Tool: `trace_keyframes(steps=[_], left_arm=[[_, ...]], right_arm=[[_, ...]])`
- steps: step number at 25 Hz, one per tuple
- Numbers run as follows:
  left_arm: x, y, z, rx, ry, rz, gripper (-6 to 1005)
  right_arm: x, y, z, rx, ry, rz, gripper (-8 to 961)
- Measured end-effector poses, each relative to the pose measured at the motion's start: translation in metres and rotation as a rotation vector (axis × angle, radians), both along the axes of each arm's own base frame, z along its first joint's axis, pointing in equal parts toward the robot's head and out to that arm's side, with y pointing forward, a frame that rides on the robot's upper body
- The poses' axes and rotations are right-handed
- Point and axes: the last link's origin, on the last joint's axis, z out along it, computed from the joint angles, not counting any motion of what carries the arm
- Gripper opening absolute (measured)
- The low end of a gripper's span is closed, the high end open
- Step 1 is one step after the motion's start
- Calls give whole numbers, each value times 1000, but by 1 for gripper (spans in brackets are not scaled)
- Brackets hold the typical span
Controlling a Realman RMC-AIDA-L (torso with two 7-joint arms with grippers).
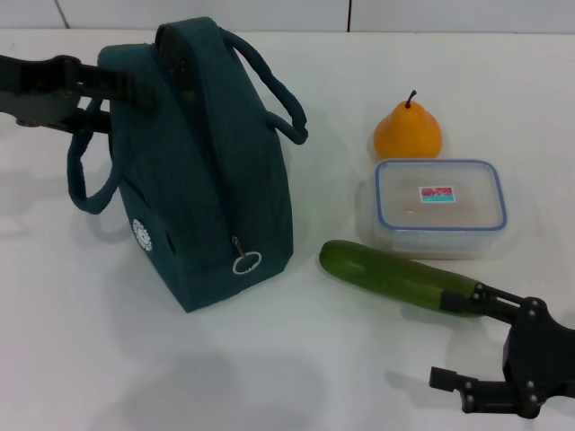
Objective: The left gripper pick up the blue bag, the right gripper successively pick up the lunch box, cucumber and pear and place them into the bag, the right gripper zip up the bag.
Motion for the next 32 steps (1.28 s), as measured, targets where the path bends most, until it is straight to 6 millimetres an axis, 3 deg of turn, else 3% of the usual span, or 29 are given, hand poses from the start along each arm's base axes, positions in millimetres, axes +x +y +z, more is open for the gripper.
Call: trace_keyframes(steps=[13, 15, 26, 32], left_arm=[[3, 5, -3, -13, 67, -64, 863], [4, 5, -2, -7, 66, -88, 659], [7, 5, -1, -14, 62, -92, 189], [10, 5, -2, -24, 52, -99, 44]], right_arm=[[1, 0, 1, 1, 1, -1, 862], [1, 0, 1, 1, 1, -2, 861], [1, -3, 0, 1, 5, -7, 860], [-2, -2, 4, 33, 87, -50, 859]])
